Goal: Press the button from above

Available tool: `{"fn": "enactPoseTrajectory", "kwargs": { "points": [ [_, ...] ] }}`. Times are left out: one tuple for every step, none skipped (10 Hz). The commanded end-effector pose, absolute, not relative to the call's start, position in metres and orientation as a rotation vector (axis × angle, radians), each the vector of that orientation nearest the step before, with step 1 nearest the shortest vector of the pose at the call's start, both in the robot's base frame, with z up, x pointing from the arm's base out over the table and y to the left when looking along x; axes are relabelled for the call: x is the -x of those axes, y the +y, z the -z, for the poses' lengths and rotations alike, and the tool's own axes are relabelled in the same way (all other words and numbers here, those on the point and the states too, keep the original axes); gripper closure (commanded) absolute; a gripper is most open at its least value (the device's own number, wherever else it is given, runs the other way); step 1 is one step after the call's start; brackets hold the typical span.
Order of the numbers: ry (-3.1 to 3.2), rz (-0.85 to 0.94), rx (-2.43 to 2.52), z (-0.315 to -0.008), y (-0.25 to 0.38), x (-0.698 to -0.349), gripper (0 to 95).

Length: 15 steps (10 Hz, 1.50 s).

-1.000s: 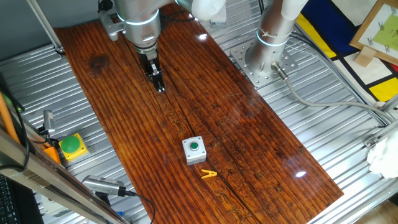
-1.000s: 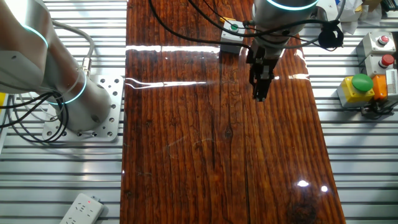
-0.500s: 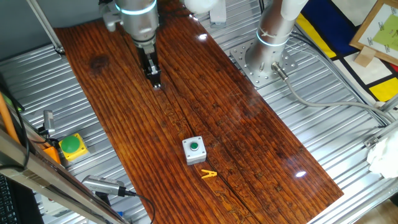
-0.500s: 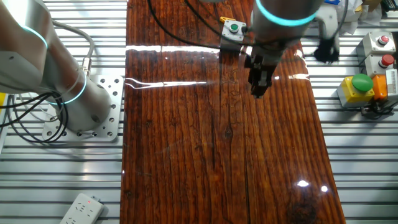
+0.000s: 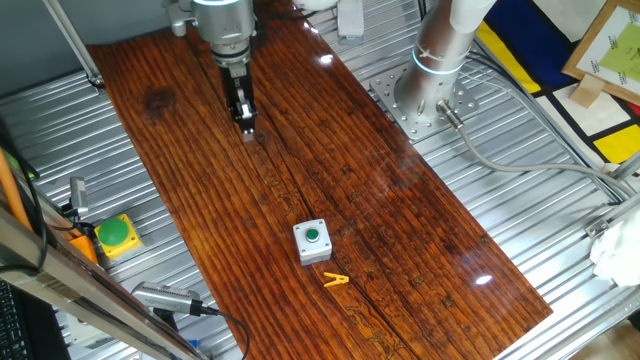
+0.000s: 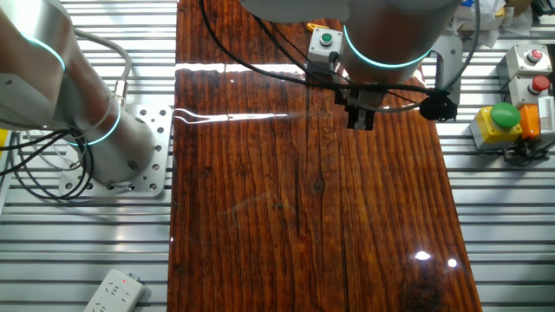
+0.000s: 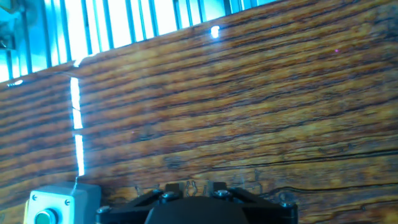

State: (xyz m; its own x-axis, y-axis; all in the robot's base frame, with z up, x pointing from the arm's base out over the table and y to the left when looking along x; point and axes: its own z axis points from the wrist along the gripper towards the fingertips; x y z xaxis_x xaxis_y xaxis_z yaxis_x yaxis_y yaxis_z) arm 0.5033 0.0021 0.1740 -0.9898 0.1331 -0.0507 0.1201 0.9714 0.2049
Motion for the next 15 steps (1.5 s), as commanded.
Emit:
{"fn": "enactPoseTrajectory", "kwargs": {
  "points": [
    [3.065, -0.289, -0.190, -0.174, 0.002, -0.505, 95.0],
    [3.066, -0.279, -0.190, -0.174, 0.003, -0.507, 95.0],
    [3.068, -0.270, -0.192, -0.175, 0.004, -0.509, 95.0],
    [3.068, -0.250, -0.197, -0.177, 0.006, -0.513, 95.0],
    [3.067, -0.232, -0.205, -0.177, 0.009, -0.516, 95.0],
    [3.066, -0.218, -0.224, -0.178, 0.015, -0.519, 95.0],
    [3.063, -0.207, -0.236, -0.178, 0.019, -0.521, 95.0],
    [3.060, -0.204, -0.243, -0.178, 0.023, -0.523, 95.0],
    [3.059, -0.200, -0.247, -0.179, 0.025, -0.524, 95.0],
    [3.054, -0.192, -0.252, -0.179, 0.030, -0.527, 95.0],
    [3.053, -0.181, -0.254, -0.178, 0.033, -0.528, 95.0],
    [3.044, -0.169, -0.269, -0.176, 0.040, -0.527, 95.0],
    [3.038, -0.164, -0.276, -0.175, 0.045, -0.525, 95.0],
    [3.034, -0.160, -0.277, -0.174, 0.048, -0.525, 95.0],
    [3.033, -0.149, -0.279, -0.173, 0.051, -0.524, 95.0]
  ]
}}
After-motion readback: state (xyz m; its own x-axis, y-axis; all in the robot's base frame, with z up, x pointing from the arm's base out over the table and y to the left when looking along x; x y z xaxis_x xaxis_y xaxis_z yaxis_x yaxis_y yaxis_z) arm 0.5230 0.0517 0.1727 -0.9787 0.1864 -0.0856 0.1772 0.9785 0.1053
